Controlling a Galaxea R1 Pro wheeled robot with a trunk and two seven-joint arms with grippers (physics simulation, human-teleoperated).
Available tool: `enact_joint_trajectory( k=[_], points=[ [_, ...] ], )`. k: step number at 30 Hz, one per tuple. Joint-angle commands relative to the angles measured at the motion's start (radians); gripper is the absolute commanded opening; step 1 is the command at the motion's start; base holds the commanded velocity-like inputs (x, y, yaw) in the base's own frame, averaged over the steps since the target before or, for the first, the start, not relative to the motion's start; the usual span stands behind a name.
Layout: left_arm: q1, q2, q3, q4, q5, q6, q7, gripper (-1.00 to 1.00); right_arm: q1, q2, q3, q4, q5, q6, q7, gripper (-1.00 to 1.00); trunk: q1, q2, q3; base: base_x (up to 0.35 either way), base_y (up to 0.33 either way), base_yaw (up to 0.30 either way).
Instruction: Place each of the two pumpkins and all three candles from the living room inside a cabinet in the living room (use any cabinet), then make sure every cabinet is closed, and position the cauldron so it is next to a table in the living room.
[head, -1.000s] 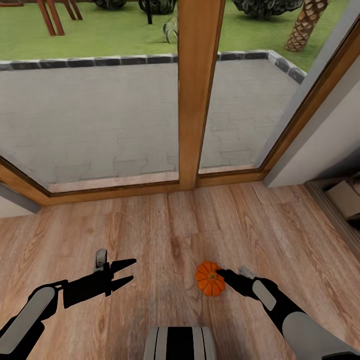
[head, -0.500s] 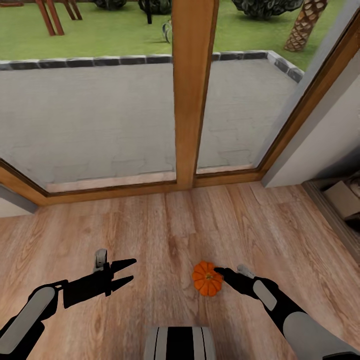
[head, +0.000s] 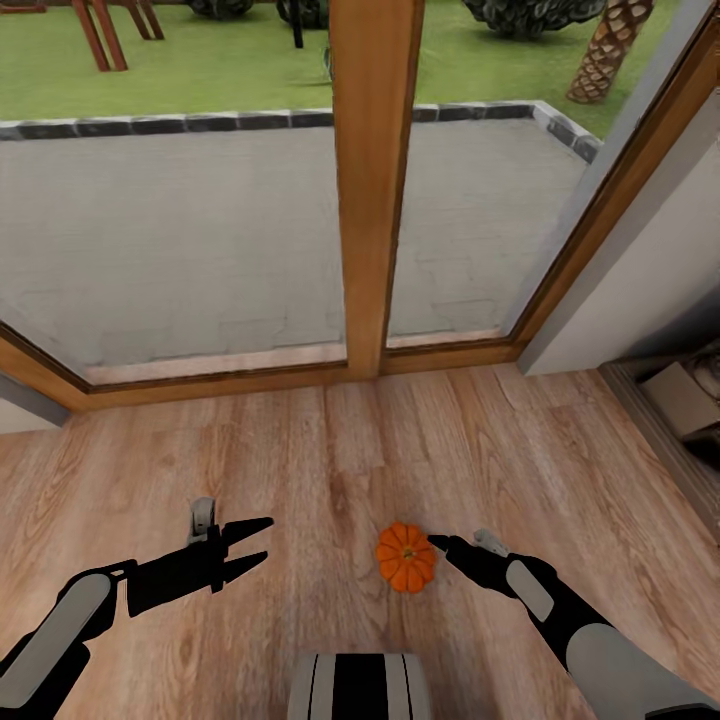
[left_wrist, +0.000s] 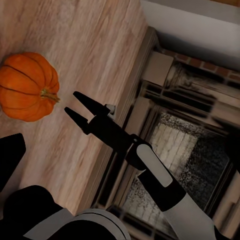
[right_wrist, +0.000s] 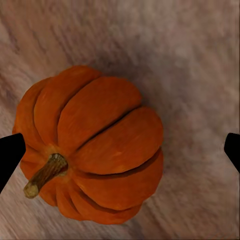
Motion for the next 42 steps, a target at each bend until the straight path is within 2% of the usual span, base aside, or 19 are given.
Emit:
enact_joint_trajectory(
  k=[1,21,42],
  points=[
    [0.000,0.001,-0.001,0.000,-0.008,0.001,-0.009,1.00,0.000,-0.001,0.004,0.000,-0.003,0.002,0.002,1.00,0.000,0.000,-0.001,0.000,-0.199,0.000],
    [0.000,0.003,-0.001,0.000,-0.008,0.001,-0.009,1.00,0.000,-0.001,0.004,0.000,-0.003,0.002,0.005,1.00,0.000,0.000,-0.001,0.000,-0.043,0.000],
    [0.000,0.002,-0.001,0.000,-0.008,0.001,-0.009,1.00,0.000,-0.002,0.004,0.000,-0.003,0.002,0.042,1.00,0.009,-0.005,-0.078,0.000,0.000,0.000]
  ],
)
